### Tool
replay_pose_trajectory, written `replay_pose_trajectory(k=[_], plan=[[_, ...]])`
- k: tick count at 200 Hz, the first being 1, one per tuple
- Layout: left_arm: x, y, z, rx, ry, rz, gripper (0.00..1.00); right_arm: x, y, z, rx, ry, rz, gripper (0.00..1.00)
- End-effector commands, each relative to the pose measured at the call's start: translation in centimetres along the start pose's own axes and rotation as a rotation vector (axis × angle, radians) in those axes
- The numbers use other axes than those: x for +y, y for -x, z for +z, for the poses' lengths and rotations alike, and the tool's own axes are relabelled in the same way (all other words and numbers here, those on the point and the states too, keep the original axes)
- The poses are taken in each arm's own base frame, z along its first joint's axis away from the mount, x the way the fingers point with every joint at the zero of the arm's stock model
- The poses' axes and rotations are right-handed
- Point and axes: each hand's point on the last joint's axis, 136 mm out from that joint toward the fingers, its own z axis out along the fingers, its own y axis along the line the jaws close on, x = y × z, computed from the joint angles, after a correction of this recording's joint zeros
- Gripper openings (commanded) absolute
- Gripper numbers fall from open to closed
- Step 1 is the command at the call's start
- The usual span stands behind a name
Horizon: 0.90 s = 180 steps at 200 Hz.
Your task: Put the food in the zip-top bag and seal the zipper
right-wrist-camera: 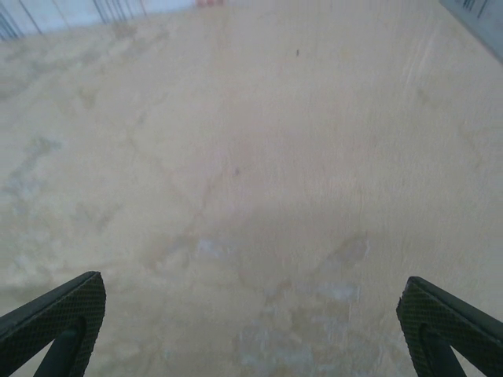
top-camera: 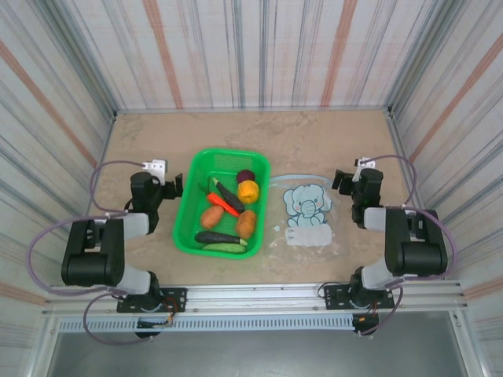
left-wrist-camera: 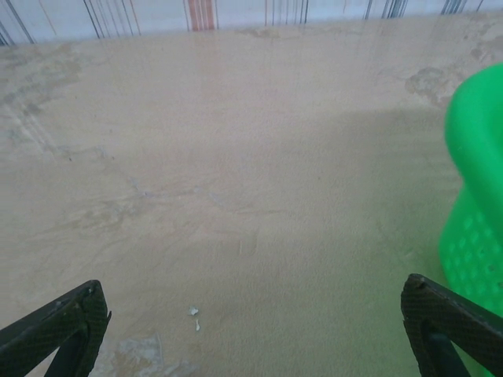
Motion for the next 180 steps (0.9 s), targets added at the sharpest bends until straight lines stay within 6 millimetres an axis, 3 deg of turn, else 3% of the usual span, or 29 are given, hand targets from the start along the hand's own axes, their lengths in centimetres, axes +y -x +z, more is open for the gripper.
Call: replay_pose_trajectory(k=[1,23,44,64,79,94,104,119,129,137,150,159,180], plan=[[0.3,2.5,-0.9,-0.020,0.022,0.011,0.99,0.1,3.1,-0.9,-0.005,-0.015,-0.017,0.99],[0.1,5.2,-1.6,-0.076,0.036,0.031,0.99,1.7,7.5,-2.9,-0.108,0.032,-0.003,0.99],[0.0,9.5,-3.7,-0.190,0.093,0.053,0.99,5.6,12.3,-5.5,-0.169,0.111,-0.056,0.99],[-2.1,13.7,-6.6,-0.303,0.045,-0.052,0.99,11.1,15.0,-8.7,-0.174,0.236,-0.103,0.99],[-5.0,15.0,-9.5,-0.287,-0.010,-0.087,0.99,14.0,16.1,-11.7,-0.206,0.209,-0.148,0.99],[-8.7,15.2,-13.0,-0.237,-0.094,-0.041,0.99,17.1,16.0,-14.6,-0.191,0.272,-0.210,0.99],[-10.2,14.8,-15.1,-0.167,-0.157,-0.065,0.99,18.1,15.6,-16.2,-0.122,0.303,-0.202,0.99],[-10.2,13.3,-17.4,0.010,-0.179,-0.140,0.99,19.5,14.3,-18.7,0.025,0.462,-0.116,0.99],[-9.7,12.7,-18.7,0.111,-0.185,-0.145,0.99,19.7,13.6,-19.3,0.071,0.558,0.006,0.99],[-9.0,11.9,-19.4,0.185,-0.169,-0.163,0.99,19.4,14.1,-20.0,0.069,0.636,0.115,0.99],[-7.4,10.3,-19.5,0.230,-0.105,-0.310,0.99,18.8,13.3,-19.2,0.166,0.667,0.234,0.99],[-7.6,9.6,-19.8,0.246,-0.144,-0.390,0.99,18.4,11.6,-17.8,0.299,0.622,0.262,0.99],[-8.5,8.0,-20.8,0.304,-0.229,-0.499,0.99,19.1,8.5,-17.6,0.466,0.596,0.254,0.99]])
